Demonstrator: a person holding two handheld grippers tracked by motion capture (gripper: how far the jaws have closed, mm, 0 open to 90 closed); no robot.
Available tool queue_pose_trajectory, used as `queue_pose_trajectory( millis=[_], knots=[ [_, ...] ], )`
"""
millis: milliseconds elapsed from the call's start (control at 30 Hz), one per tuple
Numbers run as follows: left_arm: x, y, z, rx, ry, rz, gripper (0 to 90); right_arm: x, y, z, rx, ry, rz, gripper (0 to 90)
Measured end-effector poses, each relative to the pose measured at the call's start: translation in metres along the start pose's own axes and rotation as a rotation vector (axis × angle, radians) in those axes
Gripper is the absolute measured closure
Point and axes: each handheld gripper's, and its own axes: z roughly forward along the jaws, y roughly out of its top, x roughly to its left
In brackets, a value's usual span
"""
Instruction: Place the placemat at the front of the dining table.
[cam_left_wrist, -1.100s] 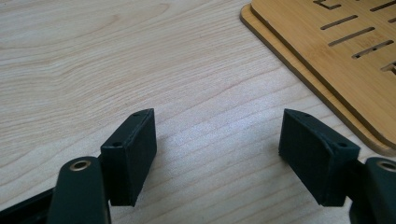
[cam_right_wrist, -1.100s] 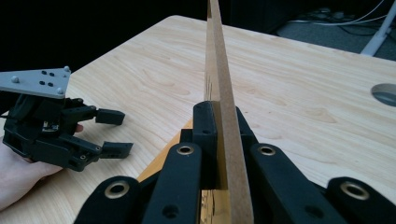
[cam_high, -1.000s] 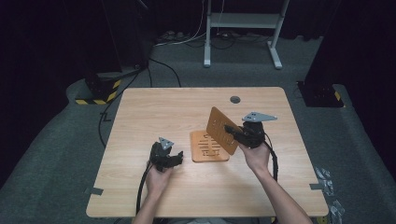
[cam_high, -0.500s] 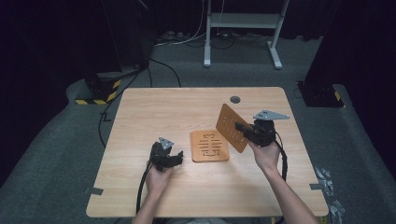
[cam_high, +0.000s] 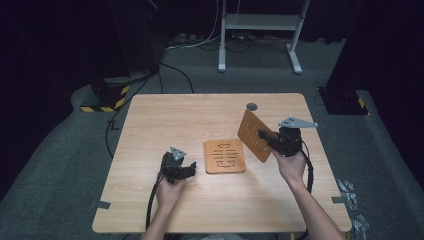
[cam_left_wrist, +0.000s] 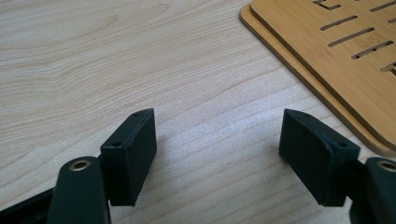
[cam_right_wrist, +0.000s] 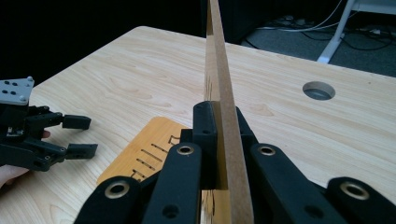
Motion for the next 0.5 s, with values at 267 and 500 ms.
queue_pose_trajectory(
  millis=[267,500],
  knots=[
    [0.000,0.000,0.000,0.000,0.000,0.000,27.6,-0.007,-0.002,-0.007,-0.003,-0.023,0.003,86.4],
    [0.000,0.000,0.000,0.000,0.000,0.000,27.6,-0.013,-0.002,-0.013,-0.009,-0.044,0.012,86.4]
  ],
)
